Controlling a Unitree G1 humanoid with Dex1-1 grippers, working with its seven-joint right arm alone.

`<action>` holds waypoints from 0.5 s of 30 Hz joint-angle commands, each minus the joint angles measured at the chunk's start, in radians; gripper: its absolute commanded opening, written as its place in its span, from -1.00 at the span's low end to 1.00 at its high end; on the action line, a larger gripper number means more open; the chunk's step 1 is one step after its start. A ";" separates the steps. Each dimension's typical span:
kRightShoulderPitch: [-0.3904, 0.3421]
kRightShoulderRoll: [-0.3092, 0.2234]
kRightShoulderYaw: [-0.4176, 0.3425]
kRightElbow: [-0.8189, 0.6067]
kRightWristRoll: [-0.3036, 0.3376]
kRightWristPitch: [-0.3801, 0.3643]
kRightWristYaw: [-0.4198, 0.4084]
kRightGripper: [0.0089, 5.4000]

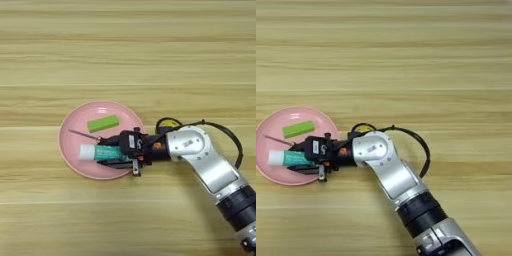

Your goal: Move the objects on the table

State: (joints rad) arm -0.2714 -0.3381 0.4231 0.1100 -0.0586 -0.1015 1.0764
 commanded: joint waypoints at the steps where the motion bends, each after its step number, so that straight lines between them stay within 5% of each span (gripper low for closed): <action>1: -0.075 0.005 -0.007 -0.011 -0.022 -0.029 -0.044 -0.38; 15: -0.093 0.020 0.006 0.050 -0.078 -0.036 -0.082 -0.38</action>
State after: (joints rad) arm -0.2972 -0.3202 0.4462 0.1750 -0.1348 -0.1204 1.0324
